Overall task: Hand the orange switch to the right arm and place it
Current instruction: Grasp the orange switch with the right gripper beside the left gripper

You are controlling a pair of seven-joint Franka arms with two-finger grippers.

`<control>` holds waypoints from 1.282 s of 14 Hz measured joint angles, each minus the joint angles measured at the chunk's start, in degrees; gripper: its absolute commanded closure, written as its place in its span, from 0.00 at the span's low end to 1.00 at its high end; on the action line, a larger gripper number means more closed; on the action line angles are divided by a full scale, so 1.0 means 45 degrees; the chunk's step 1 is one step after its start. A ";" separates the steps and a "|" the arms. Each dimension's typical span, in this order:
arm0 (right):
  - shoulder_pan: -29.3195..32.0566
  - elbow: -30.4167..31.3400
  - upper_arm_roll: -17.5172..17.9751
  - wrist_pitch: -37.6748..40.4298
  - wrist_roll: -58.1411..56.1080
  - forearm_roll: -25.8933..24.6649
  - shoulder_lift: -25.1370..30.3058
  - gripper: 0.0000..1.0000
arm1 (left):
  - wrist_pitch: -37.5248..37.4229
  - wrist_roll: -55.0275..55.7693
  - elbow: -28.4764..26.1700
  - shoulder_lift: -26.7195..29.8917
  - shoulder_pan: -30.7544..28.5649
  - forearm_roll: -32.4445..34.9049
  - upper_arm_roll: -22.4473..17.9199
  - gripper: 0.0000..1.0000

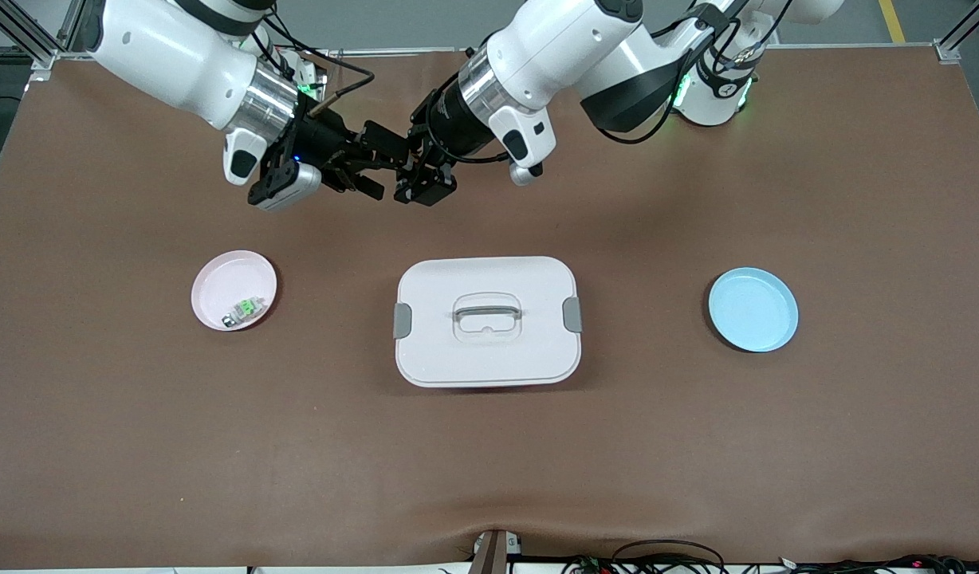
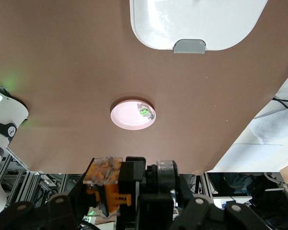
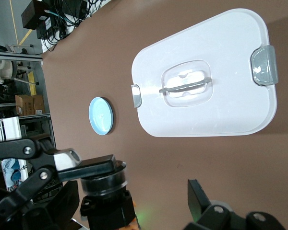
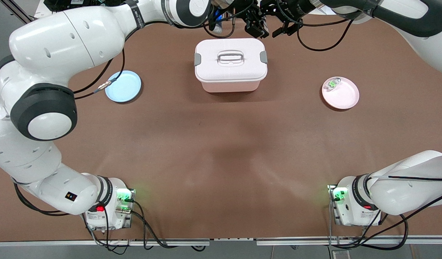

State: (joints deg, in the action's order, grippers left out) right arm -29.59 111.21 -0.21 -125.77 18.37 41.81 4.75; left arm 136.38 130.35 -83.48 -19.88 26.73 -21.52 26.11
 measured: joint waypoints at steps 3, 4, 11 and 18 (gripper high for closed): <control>-0.0002 -0.0002 -0.0006 0.0004 -0.0237 0.0017 -0.0008 0.27 | 0.0000 -0.0001 -0.0001 -0.0001 0.0003 0.0066 0.0000 0.71; -0.0003 -0.0005 -0.0006 0.0003 -0.0255 0.0026 -0.0008 0.35 | 0.0000 0.0000 -0.0001 -0.0001 0.0010 0.0238 0.0000 0.71; -0.0065 -0.0195 -0.0015 0.0050 -0.0405 0.0226 0.0012 1.00 | -0.0006 0.0000 -0.0069 -0.0081 0.0091 0.0496 0.0002 0.63; -0.0065 -0.0139 -0.0049 0.0107 -0.0421 0.0223 -0.0030 1.00 | 0.0014 -0.0004 -0.0040 -0.0071 0.0233 0.1507 0.0022 0.00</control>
State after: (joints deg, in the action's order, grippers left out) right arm -29.88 110.58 -0.43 -125.29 16.48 42.81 4.62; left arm 136.45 130.33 -83.66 -20.20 27.78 -14.74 26.21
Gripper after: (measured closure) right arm 0.564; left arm 0.181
